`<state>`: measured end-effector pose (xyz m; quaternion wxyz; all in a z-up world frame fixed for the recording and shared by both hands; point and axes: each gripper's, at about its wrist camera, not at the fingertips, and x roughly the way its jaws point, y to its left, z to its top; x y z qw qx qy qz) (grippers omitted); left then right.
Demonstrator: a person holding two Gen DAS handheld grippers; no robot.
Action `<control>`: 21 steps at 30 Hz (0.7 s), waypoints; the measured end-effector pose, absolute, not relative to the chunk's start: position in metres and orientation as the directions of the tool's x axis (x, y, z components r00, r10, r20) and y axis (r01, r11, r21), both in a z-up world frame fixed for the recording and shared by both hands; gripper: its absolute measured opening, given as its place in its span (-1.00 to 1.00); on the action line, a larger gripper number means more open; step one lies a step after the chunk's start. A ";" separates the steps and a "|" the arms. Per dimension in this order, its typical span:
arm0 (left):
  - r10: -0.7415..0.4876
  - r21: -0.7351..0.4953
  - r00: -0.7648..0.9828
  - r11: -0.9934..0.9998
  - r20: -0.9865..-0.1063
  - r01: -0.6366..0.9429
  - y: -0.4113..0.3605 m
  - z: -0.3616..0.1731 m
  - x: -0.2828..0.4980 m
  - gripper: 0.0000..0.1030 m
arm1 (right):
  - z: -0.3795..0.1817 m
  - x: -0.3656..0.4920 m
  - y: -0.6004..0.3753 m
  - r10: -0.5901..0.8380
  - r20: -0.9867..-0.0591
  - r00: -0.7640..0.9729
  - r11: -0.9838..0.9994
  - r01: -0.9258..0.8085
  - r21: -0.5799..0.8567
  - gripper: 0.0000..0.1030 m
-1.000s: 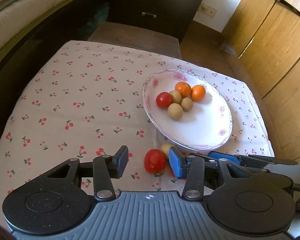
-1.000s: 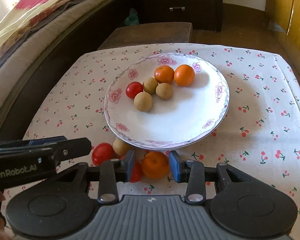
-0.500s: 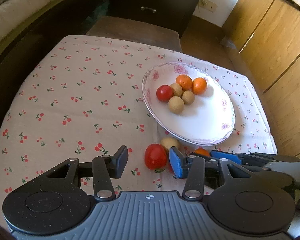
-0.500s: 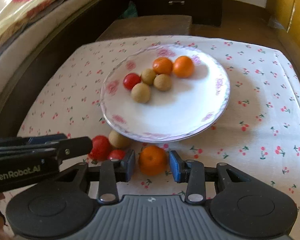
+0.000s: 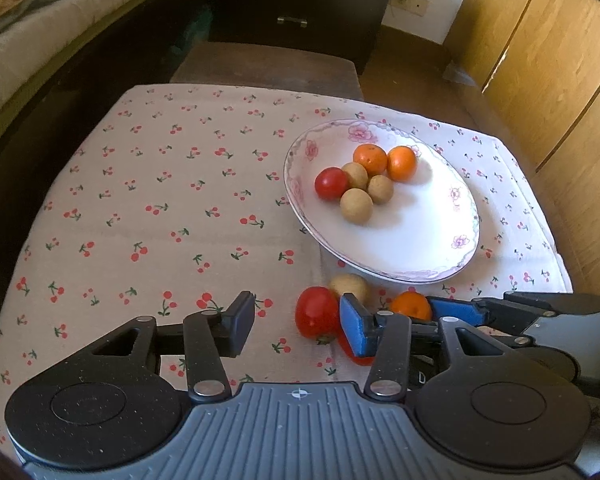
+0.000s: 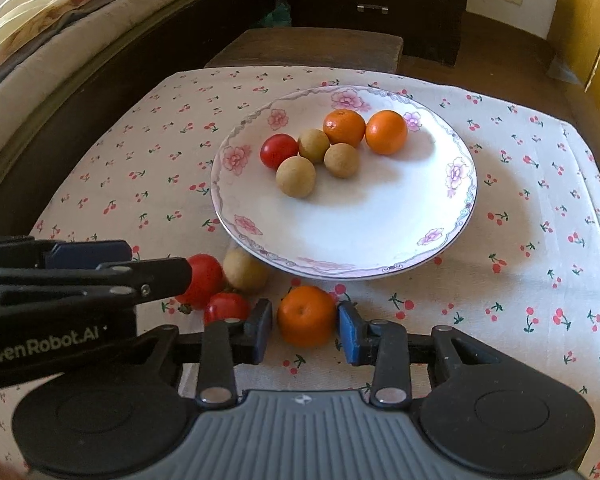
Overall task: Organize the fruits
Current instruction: 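Grasp the mandarin on the cloth with the right tool while the left tool approaches a red tomato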
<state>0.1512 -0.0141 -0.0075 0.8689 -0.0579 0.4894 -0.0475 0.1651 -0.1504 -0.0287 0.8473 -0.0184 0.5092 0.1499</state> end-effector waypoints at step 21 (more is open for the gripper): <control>-0.114 -0.109 0.519 0.993 -0.847 0.040 -0.020 -0.012 0.153 0.17 | -0.026 0.157 -0.161 0.236 -0.872 0.428 0.955 -0.267 0.128 -0.34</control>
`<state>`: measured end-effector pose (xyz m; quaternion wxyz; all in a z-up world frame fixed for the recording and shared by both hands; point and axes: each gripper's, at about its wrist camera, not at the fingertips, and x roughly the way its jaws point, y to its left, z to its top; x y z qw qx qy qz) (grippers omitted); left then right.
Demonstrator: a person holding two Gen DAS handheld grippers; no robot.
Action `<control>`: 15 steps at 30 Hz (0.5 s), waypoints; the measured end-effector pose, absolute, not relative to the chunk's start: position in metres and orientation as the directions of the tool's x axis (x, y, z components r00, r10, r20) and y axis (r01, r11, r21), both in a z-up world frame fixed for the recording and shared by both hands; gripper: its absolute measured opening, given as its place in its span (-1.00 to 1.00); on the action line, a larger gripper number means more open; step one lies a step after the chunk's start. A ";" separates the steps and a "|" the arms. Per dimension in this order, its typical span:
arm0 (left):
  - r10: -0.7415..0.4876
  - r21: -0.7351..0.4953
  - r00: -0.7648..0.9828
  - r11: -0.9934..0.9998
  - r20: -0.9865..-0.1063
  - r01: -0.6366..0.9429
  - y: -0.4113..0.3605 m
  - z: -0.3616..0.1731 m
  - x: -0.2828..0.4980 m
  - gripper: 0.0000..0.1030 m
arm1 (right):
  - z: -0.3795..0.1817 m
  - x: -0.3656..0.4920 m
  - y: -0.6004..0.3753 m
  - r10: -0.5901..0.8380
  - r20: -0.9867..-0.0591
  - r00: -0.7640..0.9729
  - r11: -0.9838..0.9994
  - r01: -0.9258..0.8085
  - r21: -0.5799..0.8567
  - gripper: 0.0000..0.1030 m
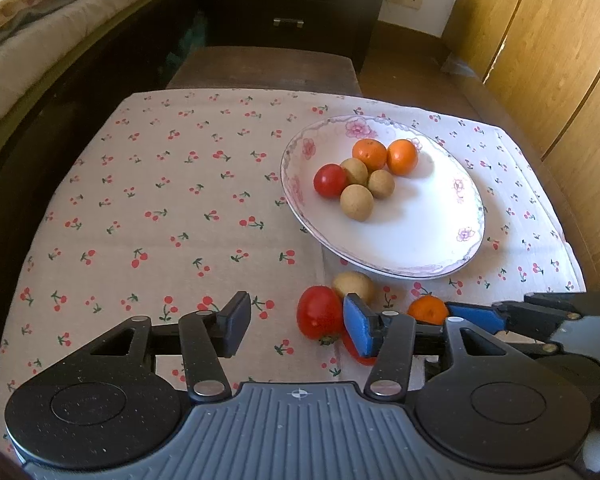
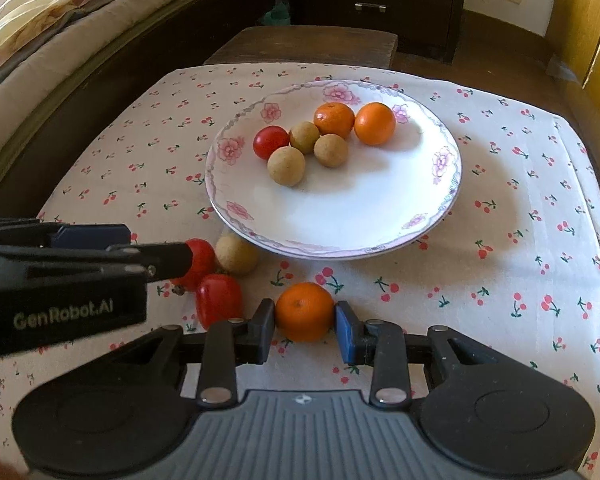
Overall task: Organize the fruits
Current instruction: 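Grasp the mandarin on the cloth with the right tool while the left tool approaches a red tomato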
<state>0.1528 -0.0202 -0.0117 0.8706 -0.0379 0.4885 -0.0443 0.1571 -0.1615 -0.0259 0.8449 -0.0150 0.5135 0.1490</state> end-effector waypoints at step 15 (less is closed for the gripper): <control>-0.165 -0.202 0.476 0.979 -0.864 -0.026 -0.020 -0.028 0.169 0.16 | -0.026 0.150 -0.177 0.245 -0.877 0.415 0.956 -0.254 0.147 -0.34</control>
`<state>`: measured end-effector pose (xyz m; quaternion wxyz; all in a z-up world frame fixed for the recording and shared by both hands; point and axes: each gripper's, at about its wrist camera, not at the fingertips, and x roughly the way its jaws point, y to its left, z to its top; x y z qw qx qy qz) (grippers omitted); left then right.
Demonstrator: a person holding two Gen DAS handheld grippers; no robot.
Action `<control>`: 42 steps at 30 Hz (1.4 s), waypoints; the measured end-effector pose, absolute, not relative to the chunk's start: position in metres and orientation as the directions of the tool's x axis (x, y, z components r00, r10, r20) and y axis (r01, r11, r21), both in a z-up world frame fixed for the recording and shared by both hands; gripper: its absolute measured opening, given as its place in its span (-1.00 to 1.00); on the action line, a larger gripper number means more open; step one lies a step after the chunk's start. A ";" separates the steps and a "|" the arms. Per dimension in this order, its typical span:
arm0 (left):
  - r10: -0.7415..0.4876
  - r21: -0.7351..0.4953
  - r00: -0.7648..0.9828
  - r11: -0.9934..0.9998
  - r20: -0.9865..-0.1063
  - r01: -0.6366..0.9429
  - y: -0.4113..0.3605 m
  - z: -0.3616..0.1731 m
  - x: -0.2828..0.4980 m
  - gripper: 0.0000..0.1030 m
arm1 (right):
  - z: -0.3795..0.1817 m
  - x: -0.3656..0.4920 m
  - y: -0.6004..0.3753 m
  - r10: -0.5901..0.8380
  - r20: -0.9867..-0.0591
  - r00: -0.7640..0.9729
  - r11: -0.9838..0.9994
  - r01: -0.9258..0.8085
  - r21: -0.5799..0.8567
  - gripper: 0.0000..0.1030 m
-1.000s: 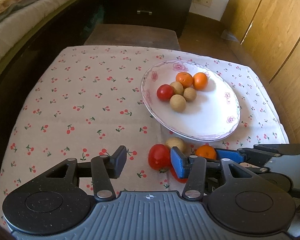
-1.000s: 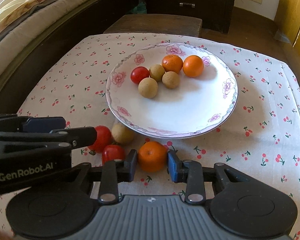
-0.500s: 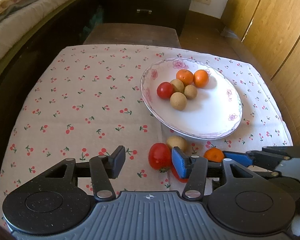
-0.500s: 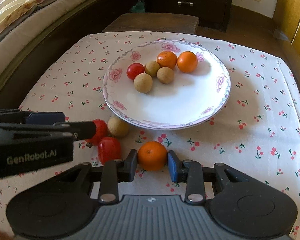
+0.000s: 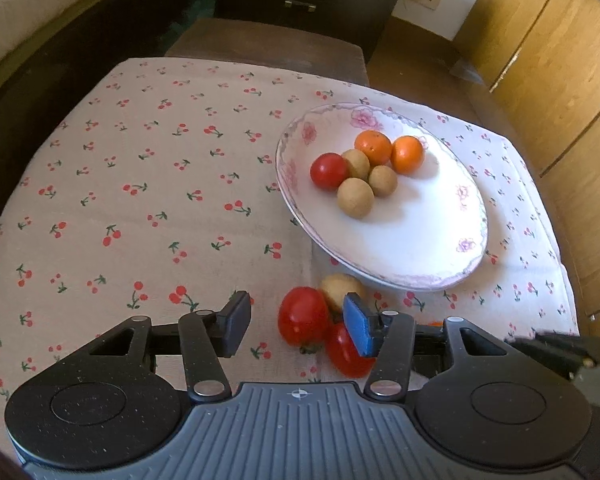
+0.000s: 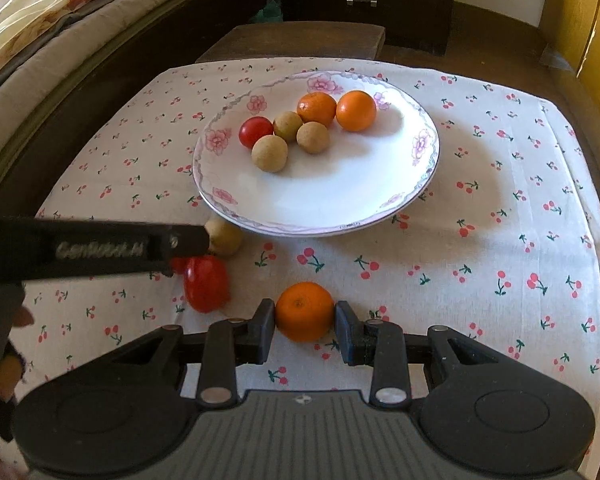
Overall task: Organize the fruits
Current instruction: 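Grasp the mandarin on the cloth with the right tool while the left tool approaches a red tomato, then grasp a red tomato with the left tool while the right tool holds the mandarin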
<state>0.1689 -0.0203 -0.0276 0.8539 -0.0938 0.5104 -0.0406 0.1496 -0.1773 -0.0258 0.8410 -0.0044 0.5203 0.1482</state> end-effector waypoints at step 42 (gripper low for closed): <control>-0.104 -0.107 0.451 0.994 -0.886 0.019 -0.037 -0.035 0.170 -0.16 | -0.026 0.150 -0.178 0.250 -0.874 0.417 0.955 -0.256 0.151 -0.34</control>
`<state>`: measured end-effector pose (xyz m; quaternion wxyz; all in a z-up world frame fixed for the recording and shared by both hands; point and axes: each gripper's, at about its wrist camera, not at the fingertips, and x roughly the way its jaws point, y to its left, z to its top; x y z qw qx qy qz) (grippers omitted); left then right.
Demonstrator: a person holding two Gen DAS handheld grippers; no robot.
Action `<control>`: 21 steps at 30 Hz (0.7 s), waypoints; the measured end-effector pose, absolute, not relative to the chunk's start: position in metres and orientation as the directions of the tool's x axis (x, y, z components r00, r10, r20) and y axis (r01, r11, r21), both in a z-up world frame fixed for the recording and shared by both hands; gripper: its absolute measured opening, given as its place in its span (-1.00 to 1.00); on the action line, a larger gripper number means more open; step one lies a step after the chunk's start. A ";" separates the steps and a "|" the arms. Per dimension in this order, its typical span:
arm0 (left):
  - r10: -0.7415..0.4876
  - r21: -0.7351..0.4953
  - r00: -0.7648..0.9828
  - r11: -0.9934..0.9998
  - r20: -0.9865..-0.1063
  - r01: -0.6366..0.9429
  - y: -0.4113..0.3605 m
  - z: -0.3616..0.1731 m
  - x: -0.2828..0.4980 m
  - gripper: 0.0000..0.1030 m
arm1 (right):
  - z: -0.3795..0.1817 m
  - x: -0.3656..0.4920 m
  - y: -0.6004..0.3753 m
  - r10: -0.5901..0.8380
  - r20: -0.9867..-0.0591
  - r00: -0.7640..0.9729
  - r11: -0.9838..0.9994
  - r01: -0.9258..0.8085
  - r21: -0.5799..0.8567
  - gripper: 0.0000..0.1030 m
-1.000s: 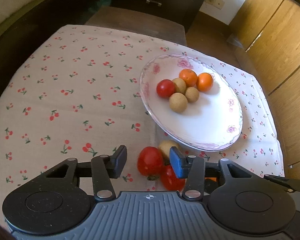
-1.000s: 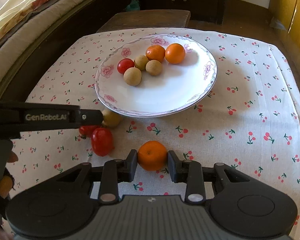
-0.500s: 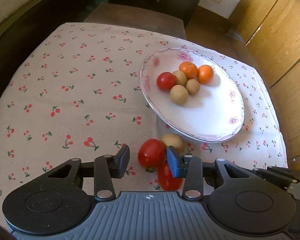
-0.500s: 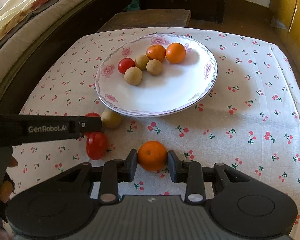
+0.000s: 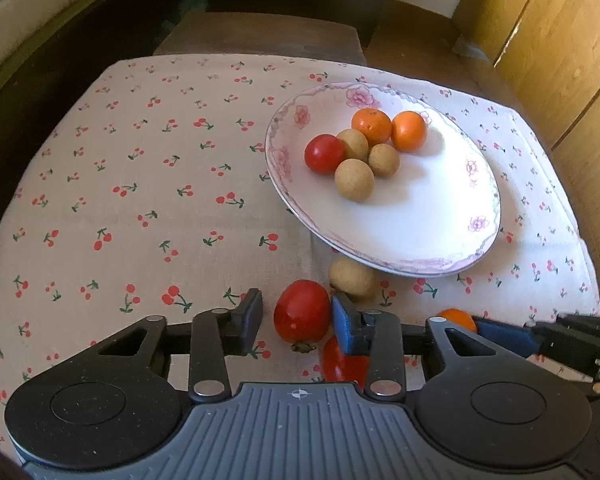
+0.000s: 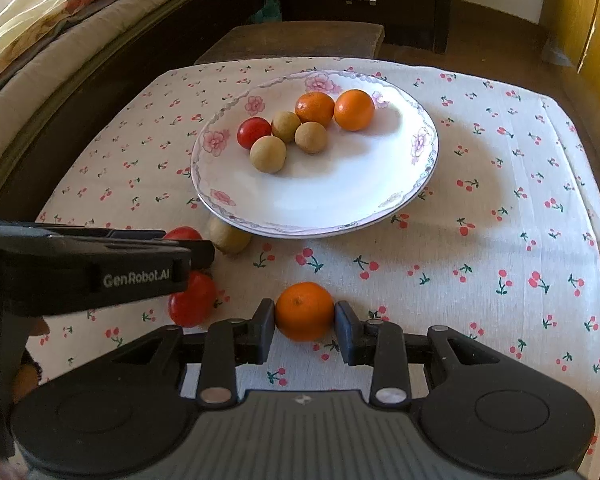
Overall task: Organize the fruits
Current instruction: 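Grasp a red tomato with the left tool while the right tool holds the mandarin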
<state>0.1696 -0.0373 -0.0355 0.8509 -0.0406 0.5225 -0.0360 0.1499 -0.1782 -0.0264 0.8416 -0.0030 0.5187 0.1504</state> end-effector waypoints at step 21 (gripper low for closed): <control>-0.141 -0.135 0.449 0.990 -0.882 0.044 -0.025 -0.020 0.126 -0.27 | -0.009 0.125 -0.181 0.272 -0.857 0.438 0.951 -0.257 0.170 -0.34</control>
